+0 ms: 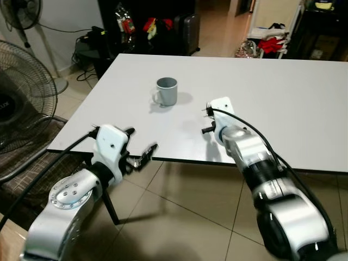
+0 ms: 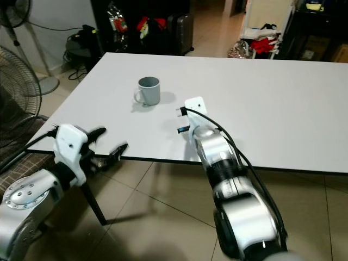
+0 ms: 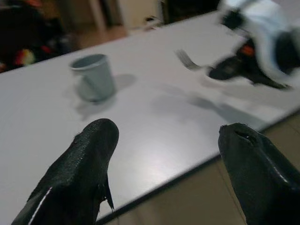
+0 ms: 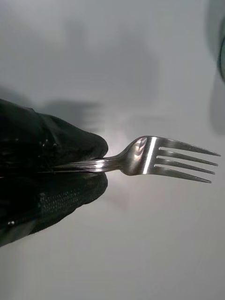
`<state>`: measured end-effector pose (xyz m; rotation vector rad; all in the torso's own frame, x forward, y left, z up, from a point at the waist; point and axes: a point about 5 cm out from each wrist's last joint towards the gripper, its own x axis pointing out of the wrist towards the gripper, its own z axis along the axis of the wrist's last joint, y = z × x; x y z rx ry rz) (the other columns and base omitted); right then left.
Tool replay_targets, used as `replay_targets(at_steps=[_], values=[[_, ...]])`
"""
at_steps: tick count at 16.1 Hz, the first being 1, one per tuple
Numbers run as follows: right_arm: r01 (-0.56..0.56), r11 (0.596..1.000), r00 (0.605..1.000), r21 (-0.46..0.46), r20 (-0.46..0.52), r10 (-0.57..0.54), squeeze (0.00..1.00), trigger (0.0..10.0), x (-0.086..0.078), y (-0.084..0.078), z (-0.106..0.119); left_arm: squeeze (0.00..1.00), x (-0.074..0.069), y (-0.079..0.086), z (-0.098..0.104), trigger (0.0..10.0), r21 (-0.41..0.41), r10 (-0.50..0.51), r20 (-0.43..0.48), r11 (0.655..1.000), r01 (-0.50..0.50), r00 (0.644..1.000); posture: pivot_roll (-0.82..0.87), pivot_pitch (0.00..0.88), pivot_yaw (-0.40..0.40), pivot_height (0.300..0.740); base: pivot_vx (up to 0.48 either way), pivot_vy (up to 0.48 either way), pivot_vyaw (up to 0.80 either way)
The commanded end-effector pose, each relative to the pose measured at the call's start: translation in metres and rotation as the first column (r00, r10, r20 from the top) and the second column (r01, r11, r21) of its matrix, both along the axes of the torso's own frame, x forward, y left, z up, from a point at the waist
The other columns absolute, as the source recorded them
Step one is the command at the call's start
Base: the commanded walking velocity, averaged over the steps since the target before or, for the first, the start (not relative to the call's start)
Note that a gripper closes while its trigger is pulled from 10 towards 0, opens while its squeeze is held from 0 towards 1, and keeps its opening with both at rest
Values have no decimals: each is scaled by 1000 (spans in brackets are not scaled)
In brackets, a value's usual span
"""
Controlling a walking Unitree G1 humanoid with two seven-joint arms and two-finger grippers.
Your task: Setting the table
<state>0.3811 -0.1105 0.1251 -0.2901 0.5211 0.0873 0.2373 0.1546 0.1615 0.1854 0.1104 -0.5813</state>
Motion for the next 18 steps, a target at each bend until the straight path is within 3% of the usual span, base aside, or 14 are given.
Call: replay_targets(at_steps=[1,3,8,9,10,13,18], values=[[18,1000,999,10,39,-18,0,10000,7,0,6,0,-4,-3,3,10000,2,-41,-8,999,41,999,-56,41,33,740,0,0,0],[33,997,999,64,40,-36,0,10000,10,1,4,0,-5,-2,5,10000,8,-45,-11,999,45,999,-38,69,28,740,0,0,0],[44,998,996,46,81,-48,0,10000,14,-6,5,0,-18,6,20,10000,18,-17,12,1000,17,1000,23,183,14,740,0,0,0],[47,998,995,46,88,-51,145,10000,14,-6,6,0,-21,6,21,10000,14,-13,10,1000,13,1000,24,197,15,740,0,0,0],[55,997,994,58,89,-60,576,10000,14,-6,6,0,-25,6,22,10000,8,-12,4,1000,12,1000,24,205,14,740,0,0,0],[53,997,994,63,93,-58,957,10000,13,-3,2,0,-29,4,20,10000,9,-14,-14,1000,14,1000,28,210,6,740,0,0,0],[59,993,988,104,136,-73,1000,10000,15,-3,6,0,-26,7,21,10000,-1,14,-2,1000,-14,1000,10,144,2,740,0,0,0]])
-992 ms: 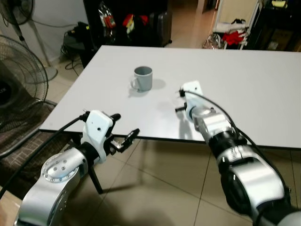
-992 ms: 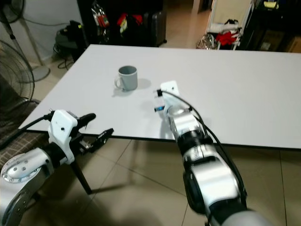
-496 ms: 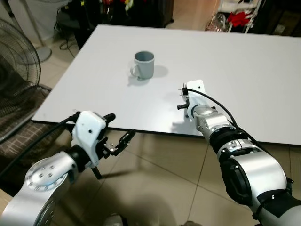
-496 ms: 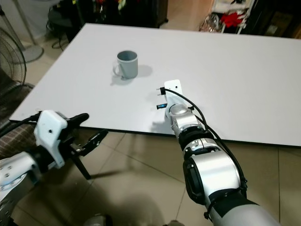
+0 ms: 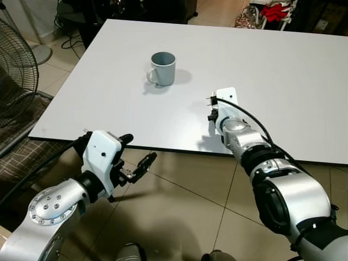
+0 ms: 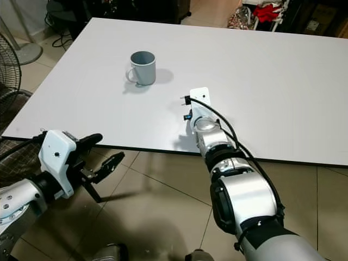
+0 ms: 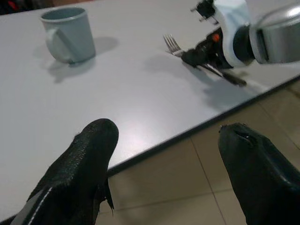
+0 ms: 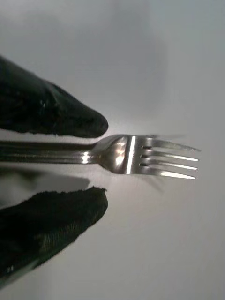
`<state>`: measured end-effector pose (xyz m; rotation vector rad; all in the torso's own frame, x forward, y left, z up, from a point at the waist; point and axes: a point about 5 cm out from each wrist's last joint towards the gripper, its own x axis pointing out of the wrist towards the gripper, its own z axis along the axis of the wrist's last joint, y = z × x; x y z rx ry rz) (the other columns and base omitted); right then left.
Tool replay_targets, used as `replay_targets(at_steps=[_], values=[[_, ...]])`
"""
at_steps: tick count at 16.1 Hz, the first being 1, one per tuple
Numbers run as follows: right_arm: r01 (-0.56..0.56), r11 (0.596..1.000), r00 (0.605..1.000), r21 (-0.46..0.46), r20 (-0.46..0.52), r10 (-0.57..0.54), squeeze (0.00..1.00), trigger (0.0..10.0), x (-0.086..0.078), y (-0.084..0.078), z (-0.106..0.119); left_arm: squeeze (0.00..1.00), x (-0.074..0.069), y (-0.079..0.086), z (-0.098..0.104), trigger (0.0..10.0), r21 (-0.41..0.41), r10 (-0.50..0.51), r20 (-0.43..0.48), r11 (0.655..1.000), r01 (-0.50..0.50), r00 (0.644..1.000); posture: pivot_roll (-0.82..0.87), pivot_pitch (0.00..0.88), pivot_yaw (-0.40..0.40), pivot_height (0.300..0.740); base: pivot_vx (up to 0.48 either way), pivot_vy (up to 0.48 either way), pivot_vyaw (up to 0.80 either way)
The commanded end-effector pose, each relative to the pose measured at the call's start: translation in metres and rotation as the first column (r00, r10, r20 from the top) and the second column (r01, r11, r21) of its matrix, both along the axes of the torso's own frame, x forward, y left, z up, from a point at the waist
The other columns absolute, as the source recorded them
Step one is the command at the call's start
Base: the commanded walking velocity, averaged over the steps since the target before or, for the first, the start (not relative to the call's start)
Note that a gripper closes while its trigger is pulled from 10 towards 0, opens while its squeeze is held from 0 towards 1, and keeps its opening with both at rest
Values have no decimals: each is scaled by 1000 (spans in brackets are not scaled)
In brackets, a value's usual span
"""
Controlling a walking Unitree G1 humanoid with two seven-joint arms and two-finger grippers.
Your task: Setting the table
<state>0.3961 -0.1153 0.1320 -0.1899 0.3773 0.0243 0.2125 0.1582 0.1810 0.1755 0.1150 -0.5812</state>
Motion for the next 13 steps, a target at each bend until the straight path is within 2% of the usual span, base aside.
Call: replay_targets(at_steps=[1,6,8,9,13], values=[[-5,999,1000,41,22,4,1000,10000,1,1,2,0,4,2,2,10000,-15,23,18,1000,-22,1000,-5,116,6,740,0,0,0],[-28,996,995,80,103,20,1000,10000,0,-6,4,0,19,-7,-2,10000,-73,43,36,997,-41,998,-54,34,43,740,0,0,0],[-71,990,990,126,132,54,1000,10000,-3,-8,2,0,25,-11,-6,10000,-62,65,27,996,-63,998,-53,3,40,740,0,0,0],[-106,983,985,148,152,83,1000,10000,-8,-9,-2,0,31,-8,-8,10000,-56,116,30,992,-114,993,-55,0,36,740,0,0,0],[-107,984,986,144,141,87,1000,10000,-8,-9,-3,0,35,-7,-9,10000,-45,128,44,991,-126,991,-39,0,20,740,0,0,0]])
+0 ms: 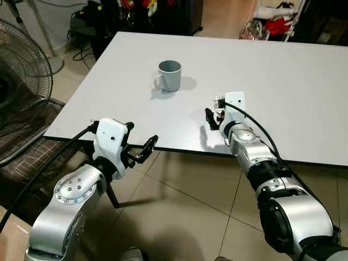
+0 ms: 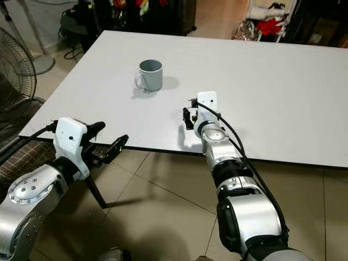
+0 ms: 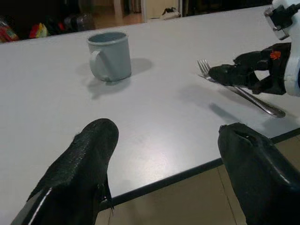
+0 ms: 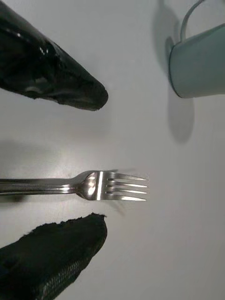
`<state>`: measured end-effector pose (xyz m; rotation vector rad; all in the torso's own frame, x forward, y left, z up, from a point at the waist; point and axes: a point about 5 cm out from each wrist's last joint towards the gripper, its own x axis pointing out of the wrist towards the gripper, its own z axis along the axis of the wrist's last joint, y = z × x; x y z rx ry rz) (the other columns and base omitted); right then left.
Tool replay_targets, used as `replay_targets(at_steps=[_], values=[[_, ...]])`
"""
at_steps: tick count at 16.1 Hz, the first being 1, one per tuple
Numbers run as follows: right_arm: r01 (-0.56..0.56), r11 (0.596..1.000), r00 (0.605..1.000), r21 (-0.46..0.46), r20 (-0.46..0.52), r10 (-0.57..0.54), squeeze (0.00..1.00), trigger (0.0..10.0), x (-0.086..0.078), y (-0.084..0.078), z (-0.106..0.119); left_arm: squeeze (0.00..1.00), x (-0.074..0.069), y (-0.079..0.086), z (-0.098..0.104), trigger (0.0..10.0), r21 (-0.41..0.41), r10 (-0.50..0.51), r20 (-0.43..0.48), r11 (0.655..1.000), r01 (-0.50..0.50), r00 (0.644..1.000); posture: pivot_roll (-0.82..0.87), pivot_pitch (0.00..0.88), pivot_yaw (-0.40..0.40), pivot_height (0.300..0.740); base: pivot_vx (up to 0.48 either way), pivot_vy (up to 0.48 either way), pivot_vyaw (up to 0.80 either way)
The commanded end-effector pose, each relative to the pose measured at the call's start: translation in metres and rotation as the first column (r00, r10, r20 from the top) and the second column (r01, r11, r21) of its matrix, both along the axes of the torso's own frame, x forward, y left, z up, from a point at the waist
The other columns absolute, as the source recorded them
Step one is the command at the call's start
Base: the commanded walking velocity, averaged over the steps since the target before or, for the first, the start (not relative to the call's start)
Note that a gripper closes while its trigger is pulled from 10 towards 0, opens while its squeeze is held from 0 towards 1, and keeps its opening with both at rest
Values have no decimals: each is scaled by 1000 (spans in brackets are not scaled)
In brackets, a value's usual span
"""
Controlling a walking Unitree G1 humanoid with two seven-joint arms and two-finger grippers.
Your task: Setting the table
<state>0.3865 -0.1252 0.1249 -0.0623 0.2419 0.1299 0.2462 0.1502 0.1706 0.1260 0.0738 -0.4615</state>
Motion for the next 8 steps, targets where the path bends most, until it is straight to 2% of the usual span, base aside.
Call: replay_targets(at_steps=[1,3,4,5,6,8], values=[[-9,1000,1000,25,16,8,1000,10000,3,2,9,0,3,-1,1,10000,12,12,8,1000,-12,1000,-30,0,13,740,0,0,0],[-24,998,999,50,41,22,1000,10000,1,1,14,0,5,-2,1,10000,-11,30,-4,999,-30,1000,-35,0,14,740,0,0,0],[-35,998,997,56,67,32,1000,10000,-4,-3,17,0,7,-1,-2,10000,-14,74,-5,997,-74,997,-40,0,16,740,0,0,0],[-41,998,992,38,121,37,1000,10000,-20,-13,22,0,7,-1,-5,10000,-28,152,-7,988,-152,988,-51,0,23,740,0,0,0],[-28,999,983,-17,179,30,12,10000,-36,-20,27,0,7,-1,-6,10000,-44,202,3,979,-201,979,-63,0,31,740,0,0,0],[-33,996,975,-86,217,52,0,10000,-67,-23,27,0,6,-2,-7,10000,-61,245,21,968,-244,969,-76,0,41,740,0,0,0]])
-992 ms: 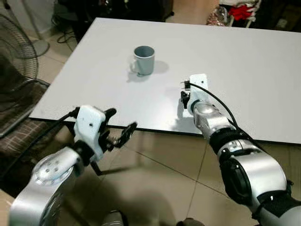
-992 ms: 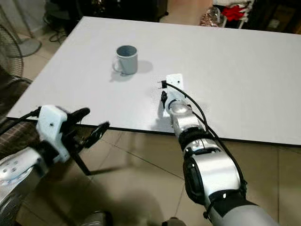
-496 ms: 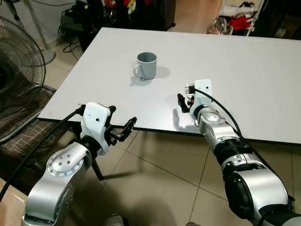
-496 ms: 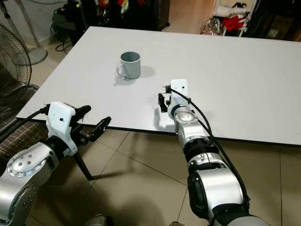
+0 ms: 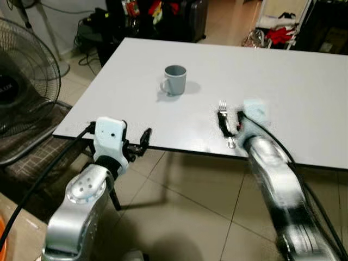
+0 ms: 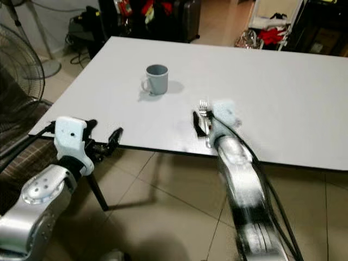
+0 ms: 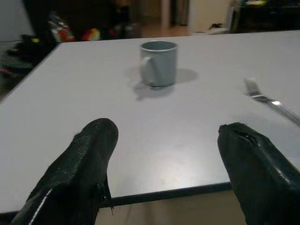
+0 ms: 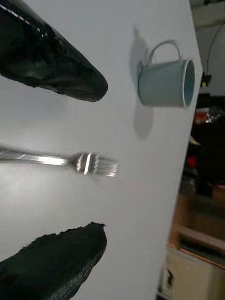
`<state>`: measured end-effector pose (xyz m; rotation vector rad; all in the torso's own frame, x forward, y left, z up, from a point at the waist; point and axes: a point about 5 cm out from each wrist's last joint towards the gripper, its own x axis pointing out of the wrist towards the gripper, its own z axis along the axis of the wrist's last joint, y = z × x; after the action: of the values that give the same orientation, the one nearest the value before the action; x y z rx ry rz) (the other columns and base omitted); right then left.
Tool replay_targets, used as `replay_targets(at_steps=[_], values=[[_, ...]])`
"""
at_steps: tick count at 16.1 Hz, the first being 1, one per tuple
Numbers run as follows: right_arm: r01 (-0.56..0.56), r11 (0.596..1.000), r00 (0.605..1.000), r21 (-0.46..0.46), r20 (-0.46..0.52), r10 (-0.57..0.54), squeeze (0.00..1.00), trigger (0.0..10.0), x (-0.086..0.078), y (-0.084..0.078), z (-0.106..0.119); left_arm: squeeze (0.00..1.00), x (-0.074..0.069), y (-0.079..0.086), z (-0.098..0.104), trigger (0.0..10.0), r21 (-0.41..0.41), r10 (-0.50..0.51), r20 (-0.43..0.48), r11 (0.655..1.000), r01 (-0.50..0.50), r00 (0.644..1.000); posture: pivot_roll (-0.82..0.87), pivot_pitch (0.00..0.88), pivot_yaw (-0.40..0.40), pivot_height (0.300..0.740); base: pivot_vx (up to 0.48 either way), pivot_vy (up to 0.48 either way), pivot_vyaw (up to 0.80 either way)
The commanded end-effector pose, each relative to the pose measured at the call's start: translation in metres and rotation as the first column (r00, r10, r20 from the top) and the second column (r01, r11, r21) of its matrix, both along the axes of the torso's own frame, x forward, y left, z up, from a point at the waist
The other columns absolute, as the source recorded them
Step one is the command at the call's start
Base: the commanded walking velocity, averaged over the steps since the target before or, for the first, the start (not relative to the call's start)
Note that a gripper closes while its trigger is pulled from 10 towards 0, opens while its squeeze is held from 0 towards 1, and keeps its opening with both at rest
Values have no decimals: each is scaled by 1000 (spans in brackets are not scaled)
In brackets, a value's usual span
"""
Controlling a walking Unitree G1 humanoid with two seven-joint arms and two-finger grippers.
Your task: Setting the table
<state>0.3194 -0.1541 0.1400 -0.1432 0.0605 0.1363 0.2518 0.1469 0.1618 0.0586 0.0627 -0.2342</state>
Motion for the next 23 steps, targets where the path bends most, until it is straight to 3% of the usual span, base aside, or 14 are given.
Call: replay_targets(at_steps=[1,3,5,12,15,16,17,19,23], values=[[-38,999,999,-9,24,38,0,10000,-11,7,11,0,-1,1,2,10000,-8,37,22,999,-37,999,-77,0,41,740,0,0,0],[-46,995,999,86,1,46,0,10000,-37,9,13,0,-3,-1,4,10000,-27,55,34,998,-54,998,-79,0,40,740,0,-131,0],[-32,995,999,97,-31,35,0,10000,-55,9,11,0,-4,-3,3,10000,-26,60,32,998,-60,998,-83,0,45,740,0,-396,0],[0,996,994,90,-105,9,0,10000,-74,3,12,0,-10,-4,0,10000,-12,48,32,999,-47,998,-92,0,40,740,0,-389,0],[-10,996,993,84,-118,20,0,10000,-75,3,14,0,-11,-5,0,10000,-60,49,23,997,-48,999,-97,0,38,740,0,0,0],[-13,997,993,81,-119,23,0,10000,-75,4,14,184,-11,-5,1,10000,-68,39,24,997,-37,999,-97,0,38,740,0,0,0],[-16,997,993,77,-117,25,0,10000,-75,5,16,1000,-10,-8,2,10000,-91,22,32,996,-19,999,-97,0,35,740,0,0,0],[-2,996,993,85,-117,12,0,10000,-73,6,17,1000,-6,-8,6,10000,-121,20,61,993,-13,998,-97,0,34,740,0,0,0],[-6,997,993,79,-120,15,0,10000,-70,5,17,976,0,-7,2,10000,-72,22,43,997,-19,999,-100,0,35,740,337,0,-538]])
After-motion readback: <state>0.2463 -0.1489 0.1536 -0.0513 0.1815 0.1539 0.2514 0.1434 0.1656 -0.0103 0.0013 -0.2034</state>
